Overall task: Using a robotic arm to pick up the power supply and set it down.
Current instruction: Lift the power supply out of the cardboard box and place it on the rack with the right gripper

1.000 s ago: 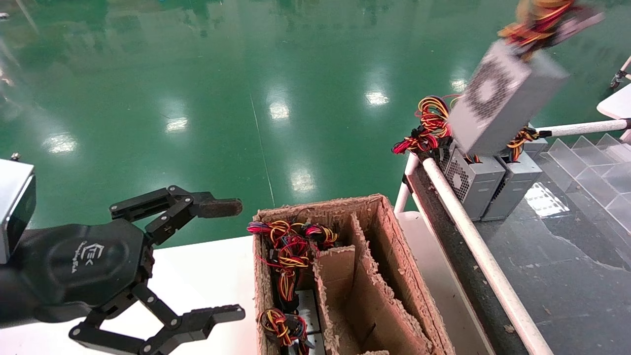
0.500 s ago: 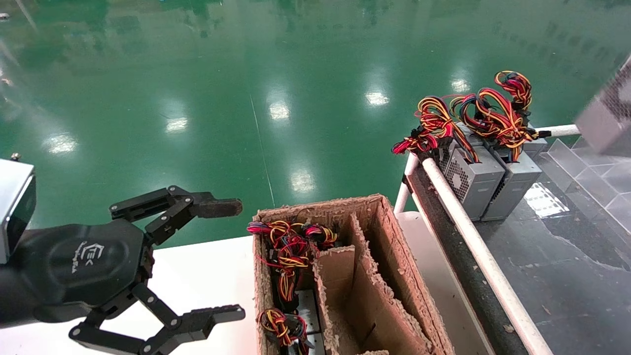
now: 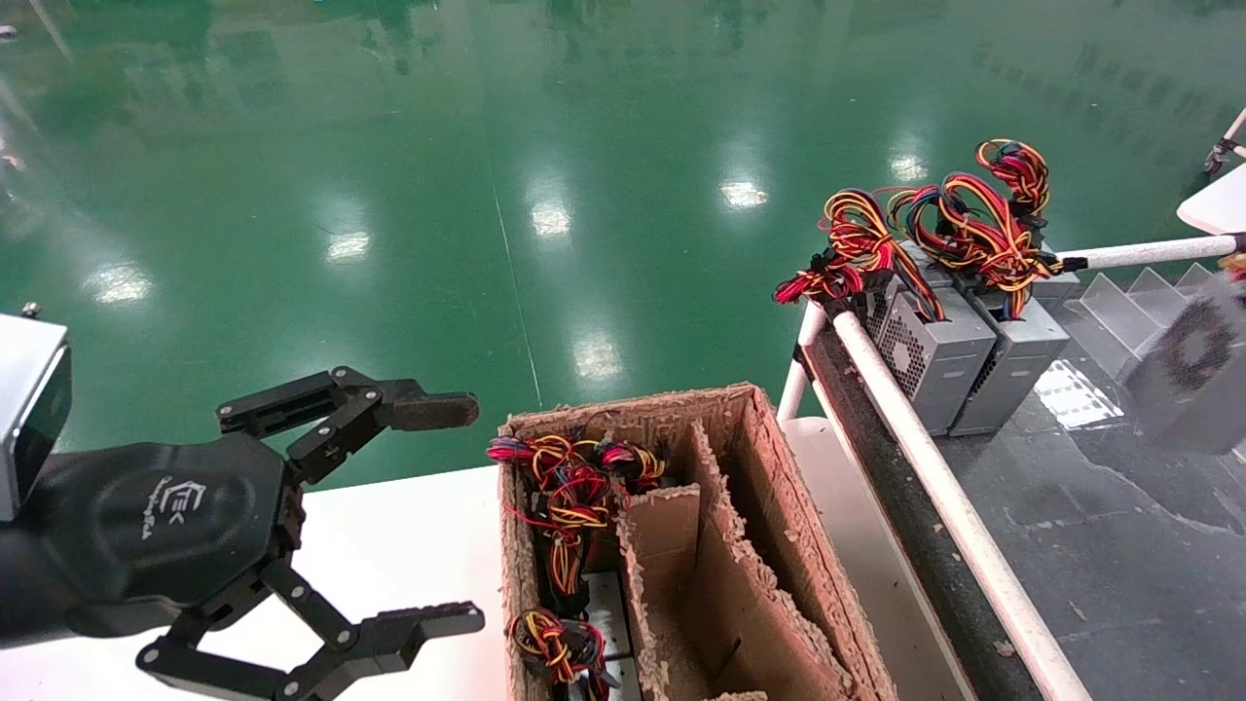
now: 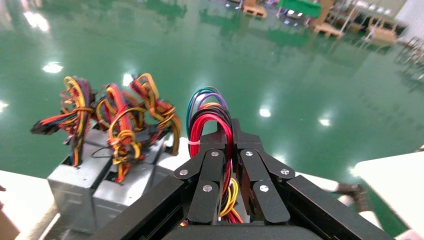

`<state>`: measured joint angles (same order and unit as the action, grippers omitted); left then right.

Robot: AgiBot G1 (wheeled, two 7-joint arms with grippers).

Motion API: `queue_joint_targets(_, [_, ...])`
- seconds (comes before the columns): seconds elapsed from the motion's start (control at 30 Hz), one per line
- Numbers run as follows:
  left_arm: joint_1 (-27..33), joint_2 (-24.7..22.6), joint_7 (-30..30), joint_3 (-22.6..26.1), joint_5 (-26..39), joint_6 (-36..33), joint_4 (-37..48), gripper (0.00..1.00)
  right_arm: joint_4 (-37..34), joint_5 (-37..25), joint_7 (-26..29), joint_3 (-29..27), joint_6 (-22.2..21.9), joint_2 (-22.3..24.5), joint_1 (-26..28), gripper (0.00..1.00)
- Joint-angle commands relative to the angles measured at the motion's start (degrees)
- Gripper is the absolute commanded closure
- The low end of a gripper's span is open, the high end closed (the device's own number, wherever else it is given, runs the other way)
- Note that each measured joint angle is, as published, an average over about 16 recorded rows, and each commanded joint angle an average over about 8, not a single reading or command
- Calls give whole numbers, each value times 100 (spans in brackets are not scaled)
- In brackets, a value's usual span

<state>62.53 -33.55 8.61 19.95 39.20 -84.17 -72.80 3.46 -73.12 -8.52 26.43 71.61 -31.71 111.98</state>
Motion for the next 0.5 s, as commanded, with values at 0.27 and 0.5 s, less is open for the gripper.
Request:
queue_joint_targets(0.27, [0, 0, 0, 1, -1, 0, 0, 0, -351, 84, -157, -53, -731, -602, -276, 100])
queue_joint_targets(0.5, [0, 1, -1, 1, -1, 1, 0, 0, -381, 117, -163, -75, -1390, -996, -309, 100])
